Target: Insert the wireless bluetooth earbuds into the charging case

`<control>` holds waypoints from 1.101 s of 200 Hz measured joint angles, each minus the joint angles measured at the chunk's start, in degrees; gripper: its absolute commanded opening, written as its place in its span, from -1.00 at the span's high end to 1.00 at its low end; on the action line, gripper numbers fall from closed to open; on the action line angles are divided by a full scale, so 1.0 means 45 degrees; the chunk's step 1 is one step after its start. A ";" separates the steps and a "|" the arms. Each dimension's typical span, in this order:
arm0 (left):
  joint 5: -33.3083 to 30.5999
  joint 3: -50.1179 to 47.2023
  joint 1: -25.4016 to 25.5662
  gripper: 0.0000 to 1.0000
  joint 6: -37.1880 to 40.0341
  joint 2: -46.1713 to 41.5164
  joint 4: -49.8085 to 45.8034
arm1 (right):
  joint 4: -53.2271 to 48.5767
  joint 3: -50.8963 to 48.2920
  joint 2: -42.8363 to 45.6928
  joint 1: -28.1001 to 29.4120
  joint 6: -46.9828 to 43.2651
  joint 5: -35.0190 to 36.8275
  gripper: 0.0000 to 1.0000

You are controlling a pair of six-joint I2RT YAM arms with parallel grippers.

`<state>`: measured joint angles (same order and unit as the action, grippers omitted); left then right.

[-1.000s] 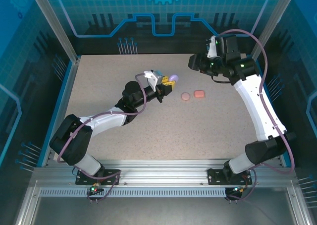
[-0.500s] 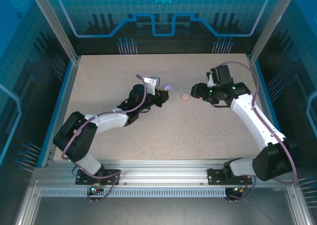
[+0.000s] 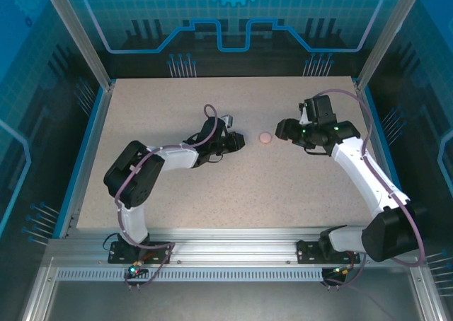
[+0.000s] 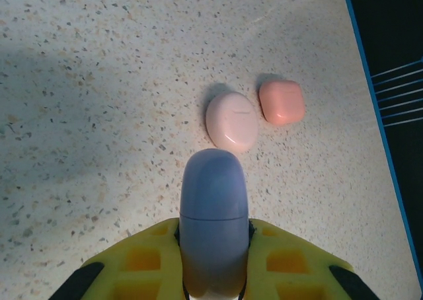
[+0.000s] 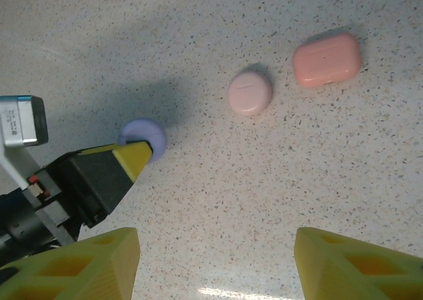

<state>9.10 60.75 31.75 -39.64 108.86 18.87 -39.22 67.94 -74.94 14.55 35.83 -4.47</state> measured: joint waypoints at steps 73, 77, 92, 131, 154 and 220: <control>0.0753 0.1452 -0.0627 0.90 -0.0549 0.1481 -0.1739 | 0.0063 -0.0107 0.0461 -0.0107 0.0005 0.0000 -0.29; 0.0763 0.1501 -0.0646 0.86 -0.0549 0.1520 -0.1855 | 0.0058 -0.0107 0.0466 -0.0107 0.0005 0.0005 -0.29; 0.0826 0.1647 -0.0733 0.72 -0.0544 0.1617 -0.2205 | 0.0058 -0.0107 0.0495 -0.0107 0.0005 0.0000 -0.29; 0.0986 0.1807 -0.1035 0.19 -0.0481 0.1656 -0.3070 | -0.0053 -0.0102 0.0782 -0.0141 0.0000 0.0087 -0.30; 0.1005 0.2045 -0.1277 0.06 -0.0321 0.1656 -0.3648 | -0.0102 -0.0097 0.1025 -0.0185 0.0005 0.0223 -0.30; 0.0753 0.2030 -0.2205 -0.63 0.0792 0.0690 -0.5255 | -0.0427 0.0340 0.1151 -0.0243 0.0039 0.0384 -0.52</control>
<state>12.49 69.89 21.82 -36.07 111.96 -4.78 -41.15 69.47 -69.76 13.45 36.01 -2.74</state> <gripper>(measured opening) 0.710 0.736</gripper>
